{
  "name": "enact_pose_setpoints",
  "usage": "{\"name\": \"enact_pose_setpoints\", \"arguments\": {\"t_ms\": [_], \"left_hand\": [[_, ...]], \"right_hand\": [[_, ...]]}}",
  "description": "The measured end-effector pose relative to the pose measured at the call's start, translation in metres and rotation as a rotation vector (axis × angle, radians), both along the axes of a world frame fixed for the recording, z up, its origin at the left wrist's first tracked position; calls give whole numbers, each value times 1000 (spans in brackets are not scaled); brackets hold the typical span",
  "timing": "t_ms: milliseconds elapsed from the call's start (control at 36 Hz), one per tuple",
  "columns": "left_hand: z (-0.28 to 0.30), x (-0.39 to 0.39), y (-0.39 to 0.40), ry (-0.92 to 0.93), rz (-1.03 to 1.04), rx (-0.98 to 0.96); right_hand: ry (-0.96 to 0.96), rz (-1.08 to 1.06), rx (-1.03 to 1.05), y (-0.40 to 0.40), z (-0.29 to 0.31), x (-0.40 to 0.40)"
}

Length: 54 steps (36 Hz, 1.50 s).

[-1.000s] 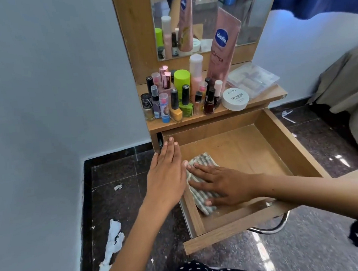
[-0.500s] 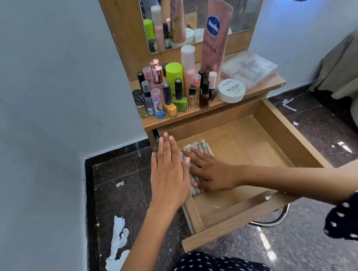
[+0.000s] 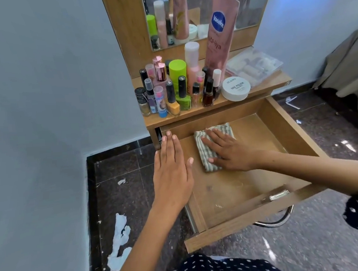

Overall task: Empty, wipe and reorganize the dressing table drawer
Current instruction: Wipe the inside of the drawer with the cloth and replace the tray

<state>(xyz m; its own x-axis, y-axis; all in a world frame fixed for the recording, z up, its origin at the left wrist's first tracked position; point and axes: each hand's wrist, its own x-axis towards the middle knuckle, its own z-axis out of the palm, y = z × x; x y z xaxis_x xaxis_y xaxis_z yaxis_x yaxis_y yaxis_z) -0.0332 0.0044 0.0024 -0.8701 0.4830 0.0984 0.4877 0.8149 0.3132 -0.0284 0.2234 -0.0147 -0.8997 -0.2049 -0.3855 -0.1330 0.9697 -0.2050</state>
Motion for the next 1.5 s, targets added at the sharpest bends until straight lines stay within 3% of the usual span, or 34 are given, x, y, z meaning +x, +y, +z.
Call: {"name": "enact_pose_setpoints", "arguments": {"t_ms": [472,861,1000,1167,1333,1500], "left_hand": [[0,2,1,2,-4,1],[-3,3,-1,-18,-4,5],[-3,3,-1,-15,0,-2],[-2,4,-2,-15,0,3],[-3,3,0,-9,10,5],[0,3,0,-24,15,4]], "right_hand": [[76,129,-114,-63,0,-9],[-367,366,-156,-50,24,52],[-347,420,-166,-42,24,46],[-368,360,-172,-13,29,47],[-342,247,-15,38,43,52],[-285,264,3,20,36,52]]}}
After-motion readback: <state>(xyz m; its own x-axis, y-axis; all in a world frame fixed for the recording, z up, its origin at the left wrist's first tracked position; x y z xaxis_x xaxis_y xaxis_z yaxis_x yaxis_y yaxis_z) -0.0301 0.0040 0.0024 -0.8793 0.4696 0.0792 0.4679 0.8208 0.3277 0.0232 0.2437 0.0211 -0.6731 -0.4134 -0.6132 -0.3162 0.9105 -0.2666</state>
